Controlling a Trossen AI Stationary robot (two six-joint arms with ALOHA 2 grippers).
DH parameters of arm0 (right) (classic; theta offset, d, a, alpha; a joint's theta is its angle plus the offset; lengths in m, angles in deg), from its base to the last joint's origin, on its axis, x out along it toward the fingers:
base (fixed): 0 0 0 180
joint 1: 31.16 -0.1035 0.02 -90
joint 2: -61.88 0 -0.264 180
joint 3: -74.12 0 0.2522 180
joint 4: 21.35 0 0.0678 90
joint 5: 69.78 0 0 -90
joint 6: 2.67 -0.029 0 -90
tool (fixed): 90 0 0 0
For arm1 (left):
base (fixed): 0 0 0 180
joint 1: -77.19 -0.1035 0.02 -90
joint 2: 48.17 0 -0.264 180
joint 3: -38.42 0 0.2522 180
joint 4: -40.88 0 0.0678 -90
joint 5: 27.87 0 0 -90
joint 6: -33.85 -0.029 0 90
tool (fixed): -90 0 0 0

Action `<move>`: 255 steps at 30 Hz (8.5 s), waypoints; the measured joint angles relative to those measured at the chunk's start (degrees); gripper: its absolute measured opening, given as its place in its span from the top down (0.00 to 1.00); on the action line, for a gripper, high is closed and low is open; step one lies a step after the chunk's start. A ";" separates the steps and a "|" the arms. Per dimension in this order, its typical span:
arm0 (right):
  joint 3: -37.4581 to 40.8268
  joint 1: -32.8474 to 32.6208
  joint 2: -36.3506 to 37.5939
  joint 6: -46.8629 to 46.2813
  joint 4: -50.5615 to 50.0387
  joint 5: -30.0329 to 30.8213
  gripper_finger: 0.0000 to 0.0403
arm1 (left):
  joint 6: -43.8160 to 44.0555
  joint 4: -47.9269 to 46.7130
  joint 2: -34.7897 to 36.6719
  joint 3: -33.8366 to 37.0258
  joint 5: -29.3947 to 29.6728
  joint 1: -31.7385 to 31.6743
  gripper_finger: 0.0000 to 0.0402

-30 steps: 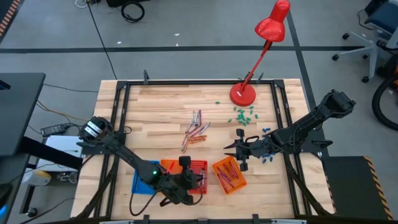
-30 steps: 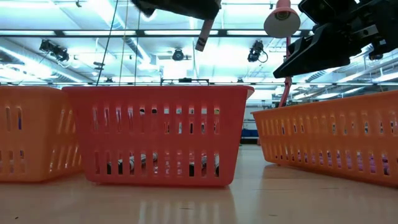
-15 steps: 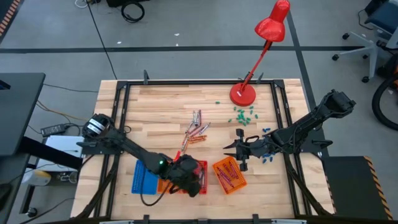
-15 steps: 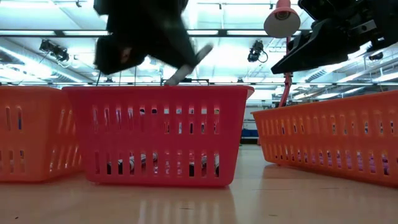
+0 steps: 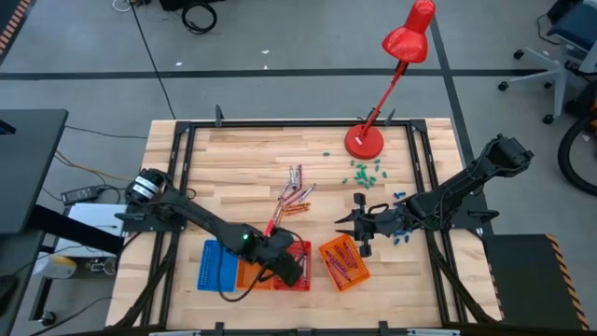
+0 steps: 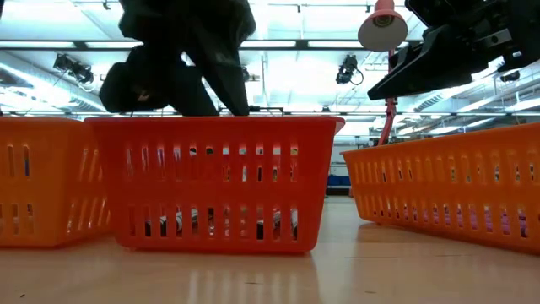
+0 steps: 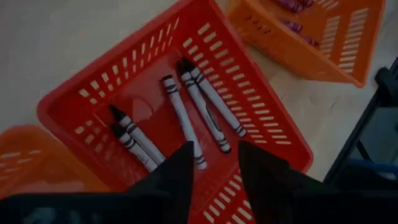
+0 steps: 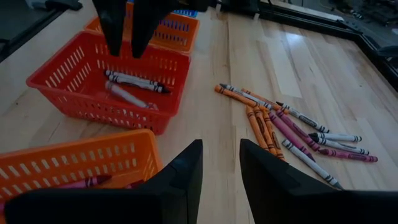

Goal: Sort crayons
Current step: Put the black crayon into the red bin

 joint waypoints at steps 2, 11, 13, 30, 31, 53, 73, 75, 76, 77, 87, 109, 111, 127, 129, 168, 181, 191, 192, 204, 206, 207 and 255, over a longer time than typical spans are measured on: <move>0.00 0.00 0.00 0.00 0.00 0.00 0.72 | -1.00 -0.44 0.55 0.00 -1.46 -1.35 0.62; 0.00 0.00 0.00 -0.02 -0.15 -0.52 0.72 | -9.56 -3.27 4.75 -0.06 -1.27 -9.36 0.60; 0.00 0.02 0.00 -0.04 -0.08 -0.52 0.72 | -12.29 -5.62 5.38 -0.07 -1.30 -11.47 0.60; 0.00 0.00 0.00 -2.99 0.44 -7.25 0.72 | -30.55 -13.61 1.59 -0.04 -1.48 -32.51 0.60; 0.00 0.00 0.00 -3.34 0.51 -7.50 0.72 | -31.09 -13.66 1.52 -0.04 -1.46 -33.25 0.60; 0.00 -0.07 0.00 -1.90 1.08 -7.97 0.74 | -38.32 -8.61 -5.26 0.00 1.08 -36.00 0.60; 0.00 -0.07 0.00 -1.90 1.16 -8.00 0.75 | -38.59 -8.28 -6.84 -0.04 0.63 -36.07 0.69; 0.00 -0.07 0.00 -1.90 1.19 -7.99 0.75 | -38.67 -9.09 -7.79 -0.04 0.64 -35.92 0.69; 0.00 -0.07 0.00 -1.90 1.15 -8.00 0.75 | -38.71 -9.07 -7.93 -0.06 0.69 -35.90 0.69; 0.00 -0.07 0.00 -1.90 1.08 -8.00 0.75 | -38.95 -9.34 -8.08 -0.08 0.67 -35.89 0.69; 0.00 -0.05 0.00 -1.70 0.79 -8.01 0.75 | -46.70 -13.01 -8.60 -0.33 -0.24 -35.87 0.80; 0.00 -0.07 0.00 -1.51 0.35 -8.01 0.75 | -60.27 -16.95 1.47 -2.90 -0.92 -28.57 0.93; 0.00 -0.06 0.00 -1.51 0.24 -8.00 0.75 | -62.86 -15.02 2.69 -3.23 -0.85 -25.23 0.93; 0.01 -0.05 0.00 -1.51 0.05 -7.57 0.75 | -95.80 1.95 2.28 -3.39 8.01 3.08 0.92; 0.00 -0.07 0.00 -1.74 0.39 -7.56 0.75 | -97.15 4.92 0.86 -3.32 10.10 4.57 0.92; 0.02 -1.82 -0.02 -7.76 7.50 2.13 0.74 | -133.89 0.82 -2.24 -3.34 13.80 2.49 0.83; 0.02 -1.55 -0.02 -7.89 10.51 5.92 0.74 | -113.67 -7.51 4.71 -3.37 2.83 -9.06 0.89; 0.02 -1.51 -0.02 -9.29 6.97 6.25 0.75 | -90.54 -5.82 2.59 -3.34 0.11 -30.02 0.96; 0.02 -1.51 -0.02 -9.47 6.40 6.27 0.75 | -85.94 -5.05 1.80 -3.37 0.17 -32.15 0.96; 0.02 -1.59 -0.02 -10.76 0.98 5.90 0.75 | -51.84 -4.98 -4.18 -3.37 -4.79 -45.94 0.86; 0.02 -1.66 -0.02 -10.78 0.75 5.54 0.75 | -50.17 -5.41 -4.79 -3.36 -5.43 -45.59 0.80; 0.02 -1.79 -0.02 -10.78 0.42 5.40 0.75 | -49.49 -4.93 -5.17 -3.34 -5.40 -45.32 0.77; 0.02 -2.80 -0.02 -10.64 1.79 4.50 0.75 | -50.60 -11.74 -9.63 -3.96 -0.63 -42.65 0.71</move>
